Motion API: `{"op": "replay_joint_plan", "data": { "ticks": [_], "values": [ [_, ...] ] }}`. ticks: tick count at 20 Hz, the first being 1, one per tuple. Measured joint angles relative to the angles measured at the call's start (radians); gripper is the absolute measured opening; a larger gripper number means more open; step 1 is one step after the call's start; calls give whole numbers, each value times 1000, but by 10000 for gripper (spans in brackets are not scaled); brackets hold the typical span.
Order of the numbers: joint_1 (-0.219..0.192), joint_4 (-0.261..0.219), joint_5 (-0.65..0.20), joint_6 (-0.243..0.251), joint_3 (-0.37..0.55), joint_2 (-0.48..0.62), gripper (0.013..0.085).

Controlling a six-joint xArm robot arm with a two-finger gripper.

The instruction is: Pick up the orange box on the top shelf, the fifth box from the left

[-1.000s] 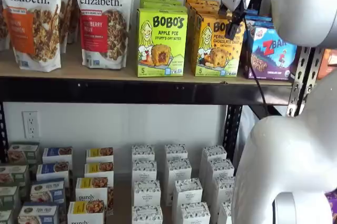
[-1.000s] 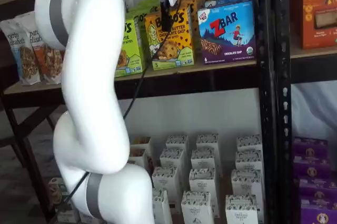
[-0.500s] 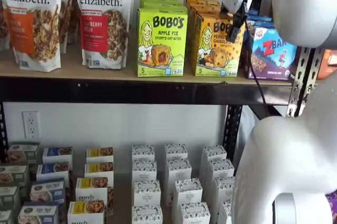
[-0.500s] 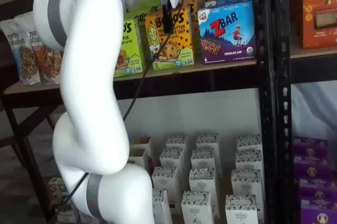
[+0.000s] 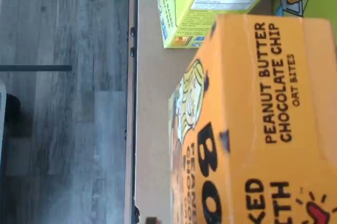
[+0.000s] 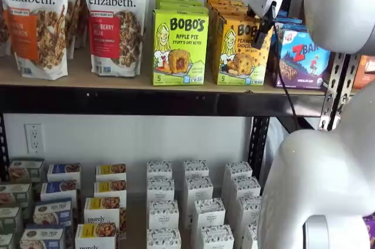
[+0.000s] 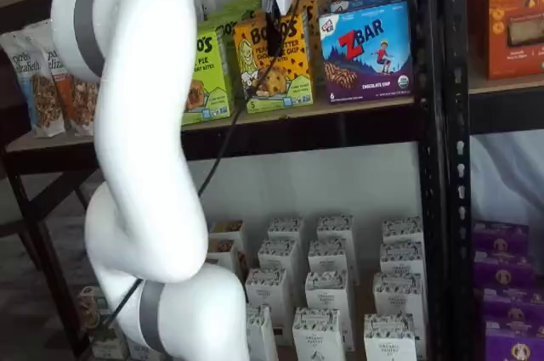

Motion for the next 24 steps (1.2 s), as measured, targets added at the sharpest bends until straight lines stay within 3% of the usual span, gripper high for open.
{"op": "replay_joint_plan", "data": {
  "ticks": [5, 24],
  "values": [
    [-5, 2, 4, -4, -2, 0, 610],
    [-3, 0, 3, -3, -1, 1, 610]
  ]
}}
